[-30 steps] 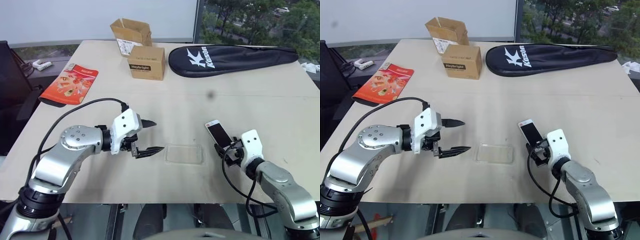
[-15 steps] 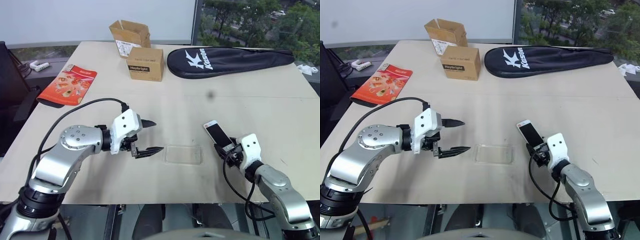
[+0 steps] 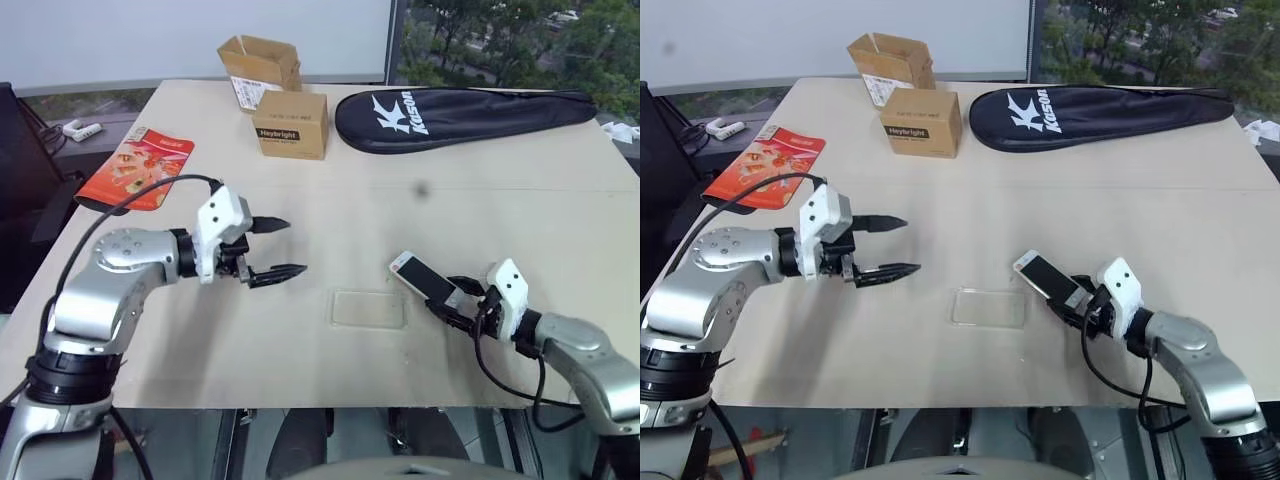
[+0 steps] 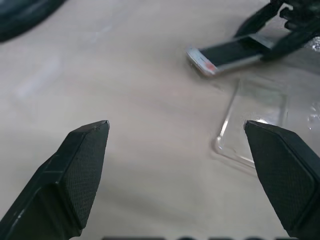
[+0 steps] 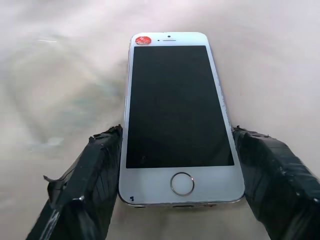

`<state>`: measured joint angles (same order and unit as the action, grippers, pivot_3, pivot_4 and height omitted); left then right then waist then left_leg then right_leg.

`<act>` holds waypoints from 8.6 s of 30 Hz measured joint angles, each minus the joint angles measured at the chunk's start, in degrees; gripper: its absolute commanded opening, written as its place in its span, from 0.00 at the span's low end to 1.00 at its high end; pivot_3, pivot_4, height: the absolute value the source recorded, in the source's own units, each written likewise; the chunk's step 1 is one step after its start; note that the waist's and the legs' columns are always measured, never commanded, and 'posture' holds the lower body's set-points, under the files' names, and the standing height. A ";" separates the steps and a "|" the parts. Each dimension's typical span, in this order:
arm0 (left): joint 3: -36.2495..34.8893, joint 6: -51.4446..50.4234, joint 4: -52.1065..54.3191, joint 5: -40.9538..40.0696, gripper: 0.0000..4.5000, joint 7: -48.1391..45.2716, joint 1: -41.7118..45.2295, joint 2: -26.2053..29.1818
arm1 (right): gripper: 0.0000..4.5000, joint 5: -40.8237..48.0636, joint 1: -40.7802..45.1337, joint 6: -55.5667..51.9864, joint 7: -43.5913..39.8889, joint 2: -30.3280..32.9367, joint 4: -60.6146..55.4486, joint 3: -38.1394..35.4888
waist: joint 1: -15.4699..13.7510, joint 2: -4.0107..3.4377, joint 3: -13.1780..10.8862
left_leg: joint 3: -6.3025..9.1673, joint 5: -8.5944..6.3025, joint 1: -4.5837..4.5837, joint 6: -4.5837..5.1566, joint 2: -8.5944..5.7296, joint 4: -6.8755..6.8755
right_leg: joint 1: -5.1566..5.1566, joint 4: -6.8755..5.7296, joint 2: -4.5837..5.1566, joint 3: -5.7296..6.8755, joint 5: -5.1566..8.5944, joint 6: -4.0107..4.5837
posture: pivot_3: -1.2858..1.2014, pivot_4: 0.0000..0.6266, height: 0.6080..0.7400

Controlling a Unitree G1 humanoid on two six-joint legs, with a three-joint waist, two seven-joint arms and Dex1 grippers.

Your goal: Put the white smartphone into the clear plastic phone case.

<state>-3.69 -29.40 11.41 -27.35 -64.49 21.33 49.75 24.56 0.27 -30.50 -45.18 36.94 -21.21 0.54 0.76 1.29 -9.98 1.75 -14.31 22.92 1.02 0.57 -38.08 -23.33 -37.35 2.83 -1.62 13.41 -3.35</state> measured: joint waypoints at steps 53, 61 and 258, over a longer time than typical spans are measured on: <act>19.36 -1.39 7.20 8.20 0.02 -3.69 1.70 -9.62 | 0.66 -10.89 18.15 5.71 -20.58 8.17 2.29 16.20 | -0.11 -0.11 -0.12 | 0.22 0.01 0.70 0.00 -0.10 -0.35 | -0.38 -0.20 0.00 0.41 -0.17 -0.23 | 0.52 0.24 1.00; 24.25 -1.69 7.59 11.59 0.02 -1.65 1.63 -9.80 | 0.66 -11.40 18.34 2.77 -18.97 7.70 1.38 16.95 | -0.10 -0.11 -0.11 | 0.21 0.02 0.66 0.00 -0.11 -0.35 | -0.37 -0.24 0.00 0.40 -0.16 -0.23 | 0.52 0.24 1.00; 33.00 -5.43 -1.70 20.45 0.00 0.99 9.82 -16.82 | 0.01 -10.45 0.36 18.37 -13.22 3.61 10.63 6.74 | -0.22 0.44 1.58 | 0.32 -0.02 -1.25 0.01 0.03 0.26 | 1.59 0.58 -0.01 0.40 0.19 -0.22 | 0.52 0.24 1.00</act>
<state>29.31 -34.84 9.71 -6.90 -63.50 31.15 32.92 14.10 0.63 -12.13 -58.41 40.55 -10.58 7.28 0.54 1.73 -8.41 2.06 -14.32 21.67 1.03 0.60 -37.82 -21.74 -36.77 2.82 -1.22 13.60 -3.57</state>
